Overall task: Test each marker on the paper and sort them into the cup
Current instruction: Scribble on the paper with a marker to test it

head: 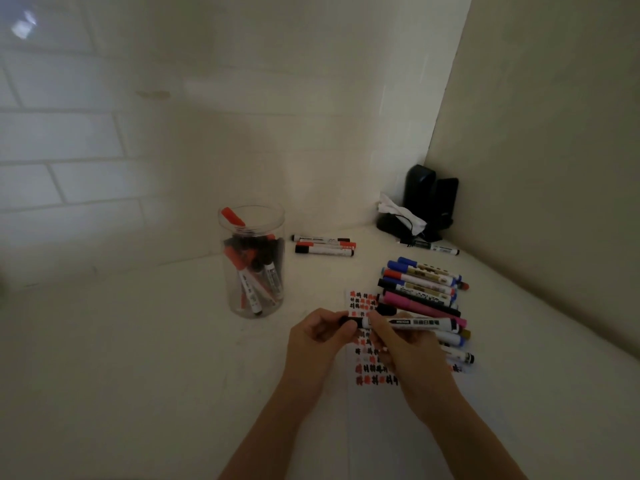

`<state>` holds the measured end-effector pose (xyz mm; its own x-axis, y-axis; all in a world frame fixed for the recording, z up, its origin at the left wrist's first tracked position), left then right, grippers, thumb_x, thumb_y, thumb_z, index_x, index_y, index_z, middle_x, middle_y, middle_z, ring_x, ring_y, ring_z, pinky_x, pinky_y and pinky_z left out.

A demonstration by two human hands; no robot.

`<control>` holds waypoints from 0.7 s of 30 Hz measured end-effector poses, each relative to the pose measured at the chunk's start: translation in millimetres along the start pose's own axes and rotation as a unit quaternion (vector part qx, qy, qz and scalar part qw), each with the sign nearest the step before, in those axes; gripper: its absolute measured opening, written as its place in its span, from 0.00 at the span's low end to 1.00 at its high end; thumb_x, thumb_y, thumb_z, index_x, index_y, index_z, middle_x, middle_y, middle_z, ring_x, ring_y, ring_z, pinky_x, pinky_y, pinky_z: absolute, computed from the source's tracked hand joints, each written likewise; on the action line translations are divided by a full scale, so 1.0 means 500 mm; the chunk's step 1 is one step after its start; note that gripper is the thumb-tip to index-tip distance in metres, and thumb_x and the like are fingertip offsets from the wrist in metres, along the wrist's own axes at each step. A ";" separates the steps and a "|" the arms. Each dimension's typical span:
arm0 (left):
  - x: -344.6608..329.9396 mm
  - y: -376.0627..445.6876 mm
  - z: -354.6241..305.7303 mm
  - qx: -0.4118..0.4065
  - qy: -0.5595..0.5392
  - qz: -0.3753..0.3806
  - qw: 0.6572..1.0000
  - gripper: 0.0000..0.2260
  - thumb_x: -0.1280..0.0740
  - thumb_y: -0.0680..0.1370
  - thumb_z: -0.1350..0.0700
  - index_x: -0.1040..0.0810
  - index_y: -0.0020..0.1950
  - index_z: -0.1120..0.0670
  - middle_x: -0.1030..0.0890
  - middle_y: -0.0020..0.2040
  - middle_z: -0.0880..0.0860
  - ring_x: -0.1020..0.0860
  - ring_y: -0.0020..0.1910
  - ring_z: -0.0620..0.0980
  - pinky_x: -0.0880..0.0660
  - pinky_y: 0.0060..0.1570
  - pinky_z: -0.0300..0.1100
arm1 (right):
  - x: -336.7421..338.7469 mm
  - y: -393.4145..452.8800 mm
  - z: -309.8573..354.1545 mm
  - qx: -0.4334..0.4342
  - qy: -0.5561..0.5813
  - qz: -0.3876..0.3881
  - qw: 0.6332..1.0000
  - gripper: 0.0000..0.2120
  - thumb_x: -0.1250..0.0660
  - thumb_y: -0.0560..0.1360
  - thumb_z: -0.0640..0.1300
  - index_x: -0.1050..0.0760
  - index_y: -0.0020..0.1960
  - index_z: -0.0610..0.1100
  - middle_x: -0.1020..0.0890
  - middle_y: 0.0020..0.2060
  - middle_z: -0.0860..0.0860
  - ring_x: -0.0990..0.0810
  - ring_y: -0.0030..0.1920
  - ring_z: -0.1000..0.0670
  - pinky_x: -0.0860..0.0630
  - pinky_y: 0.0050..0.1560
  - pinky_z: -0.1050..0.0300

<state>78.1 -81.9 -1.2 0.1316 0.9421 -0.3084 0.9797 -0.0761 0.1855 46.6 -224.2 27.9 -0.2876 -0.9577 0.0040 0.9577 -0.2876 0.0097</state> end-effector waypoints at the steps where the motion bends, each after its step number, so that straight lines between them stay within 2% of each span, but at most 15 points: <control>1: 0.000 -0.001 -0.002 0.002 -0.003 0.000 1.000 0.04 0.30 0.74 0.64 0.20 0.48 0.62 0.16 0.45 0.58 0.17 0.48 0.56 0.21 0.49 0.42 | -0.001 -0.002 0.004 -0.001 0.002 0.002 1.000 0.13 0.30 0.74 0.48 0.22 0.44 0.38 0.20 0.31 0.49 0.25 0.28 0.57 0.30 0.29 0.66; 4: -0.003 -0.002 -0.012 0.004 0.004 -0.004 1.000 0.05 0.30 0.74 0.64 0.20 0.49 0.62 0.16 0.46 0.58 0.17 0.48 0.55 0.21 0.50 0.42 | -0.006 -0.009 0.014 -0.027 0.016 0.002 1.000 0.11 0.30 0.74 0.48 0.22 0.44 0.38 0.20 0.31 0.48 0.24 0.29 0.55 0.29 0.29 0.64; 7: -0.005 -0.008 -0.020 0.022 0.004 -0.028 0.999 0.06 0.30 0.74 0.63 0.19 0.50 0.60 0.15 0.46 0.56 0.17 0.49 0.53 0.22 0.48 0.37 | -0.013 -0.020 0.019 -0.080 0.047 0.013 0.996 0.12 0.30 0.73 0.49 0.20 0.42 0.40 0.18 0.32 0.47 0.24 0.28 0.54 0.29 0.28 0.62; 10: 0.009 -0.023 -0.031 0.050 -0.058 -0.077 0.994 0.06 0.30 0.74 0.63 0.20 0.50 0.62 0.16 0.47 0.58 0.17 0.50 0.54 0.22 0.48 0.37 | -0.001 -0.034 0.035 -0.103 0.088 0.013 0.991 0.14 0.30 0.72 0.53 0.18 0.42 0.41 0.19 0.33 0.46 0.27 0.28 0.52 0.31 0.28 0.59; 12: 0.027 -0.036 -0.046 0.054 -0.108 -0.103 0.987 0.07 0.31 0.74 0.63 0.22 0.48 0.66 0.17 0.47 0.62 0.18 0.49 0.55 0.22 0.48 0.39 | 0.021 -0.040 0.051 -0.071 0.102 0.010 0.992 0.11 0.30 0.73 0.48 0.19 0.48 0.40 0.19 0.34 0.46 0.28 0.29 0.52 0.31 0.28 0.60; 14: 0.037 -0.054 -0.064 0.047 -0.089 -0.097 0.990 0.08 0.33 0.76 0.62 0.22 0.47 0.68 0.17 0.46 0.63 0.17 0.47 0.55 0.21 0.48 0.39 | 0.035 -0.051 0.066 -0.037 0.100 0.021 0.994 0.10 0.30 0.73 0.44 0.19 0.51 0.40 0.19 0.33 0.46 0.28 0.29 0.53 0.31 0.27 0.62; 18: 0.046 -0.084 -0.095 0.040 -0.038 -0.069 0.996 0.08 0.31 0.75 0.62 0.21 0.48 0.67 0.16 0.45 0.61 0.17 0.46 0.57 0.21 0.48 0.41 | 0.044 -0.078 0.095 0.012 0.051 0.061 0.997 0.10 0.31 0.72 0.50 0.19 0.51 0.48 0.17 0.38 0.44 0.25 0.31 0.52 0.28 0.30 0.60; 21: 0.061 -0.093 -0.116 0.029 -0.013 -0.054 0.998 0.07 0.31 0.75 0.64 0.21 0.50 0.67 0.16 0.46 0.61 0.17 0.48 0.58 0.20 0.48 0.41 | 0.062 -0.094 0.111 0.074 -0.079 0.077 0.991 0.11 0.31 0.70 0.52 0.18 0.50 0.50 0.17 0.35 0.45 0.22 0.33 0.42 0.20 0.34 0.55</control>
<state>28.0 -30.5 35.1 0.0284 0.9374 -0.3471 0.9954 0.0052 0.0955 -7.8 -240.1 82.9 -0.1465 -0.9741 0.1725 0.9820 -0.1222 0.1440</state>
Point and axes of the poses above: each hand's wrist, its own y-axis towards the middle knuckle, its own x-axis out of the back of the hand, z = x × y, the point moved 4 cm from there along y, towards the middle knuckle
